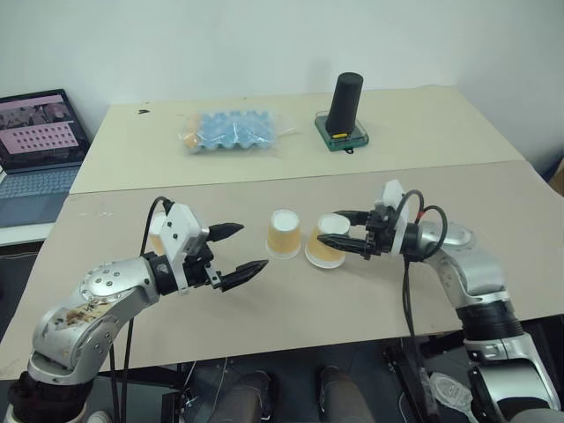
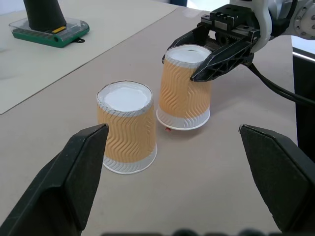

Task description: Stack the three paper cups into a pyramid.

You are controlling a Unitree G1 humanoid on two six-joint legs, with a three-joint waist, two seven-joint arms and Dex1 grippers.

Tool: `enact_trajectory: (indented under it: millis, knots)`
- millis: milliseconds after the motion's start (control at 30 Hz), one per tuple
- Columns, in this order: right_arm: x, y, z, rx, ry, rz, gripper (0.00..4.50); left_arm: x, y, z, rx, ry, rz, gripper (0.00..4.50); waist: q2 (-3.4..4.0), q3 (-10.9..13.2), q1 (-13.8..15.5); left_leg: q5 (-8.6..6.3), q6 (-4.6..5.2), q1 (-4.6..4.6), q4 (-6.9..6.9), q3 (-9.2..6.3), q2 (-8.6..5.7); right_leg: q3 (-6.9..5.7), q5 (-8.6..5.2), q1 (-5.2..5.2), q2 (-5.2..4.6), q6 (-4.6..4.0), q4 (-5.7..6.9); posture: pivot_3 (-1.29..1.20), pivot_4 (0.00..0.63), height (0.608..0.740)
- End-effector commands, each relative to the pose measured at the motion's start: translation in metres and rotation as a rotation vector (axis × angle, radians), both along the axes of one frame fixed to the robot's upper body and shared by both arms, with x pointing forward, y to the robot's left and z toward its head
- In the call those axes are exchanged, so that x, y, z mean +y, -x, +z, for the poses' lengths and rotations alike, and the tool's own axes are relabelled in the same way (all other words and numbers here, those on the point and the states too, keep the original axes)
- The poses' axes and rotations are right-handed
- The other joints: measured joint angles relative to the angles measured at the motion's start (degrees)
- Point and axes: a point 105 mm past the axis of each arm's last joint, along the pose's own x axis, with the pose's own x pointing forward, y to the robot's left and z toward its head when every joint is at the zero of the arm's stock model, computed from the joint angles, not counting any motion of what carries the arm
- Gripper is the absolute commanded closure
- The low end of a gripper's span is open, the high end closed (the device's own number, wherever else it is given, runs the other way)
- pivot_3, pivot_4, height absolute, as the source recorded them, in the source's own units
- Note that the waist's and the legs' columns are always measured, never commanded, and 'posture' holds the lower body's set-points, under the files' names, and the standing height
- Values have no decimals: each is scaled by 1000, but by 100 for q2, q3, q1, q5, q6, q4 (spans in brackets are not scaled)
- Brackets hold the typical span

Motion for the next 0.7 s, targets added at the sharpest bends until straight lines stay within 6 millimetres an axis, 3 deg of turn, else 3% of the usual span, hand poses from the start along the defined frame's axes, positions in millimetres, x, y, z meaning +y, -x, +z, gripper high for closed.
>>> enact_trajectory:
  millis: [33,700]
  knots:
    - [4,-7,9,-71,9,11,1876,-1,4,13,-53,-4,-3,0,0,0,-1,0,0,0,0,0,0,0,0,0,0,0,0,0,150,740]
    - [24,-32,7,-121,42,25,1876,0,5,15,-57,1,12,0,1,0,-12,3,-5,1,0,0,0,1,1,-3,5,-2,4,0,150,740]
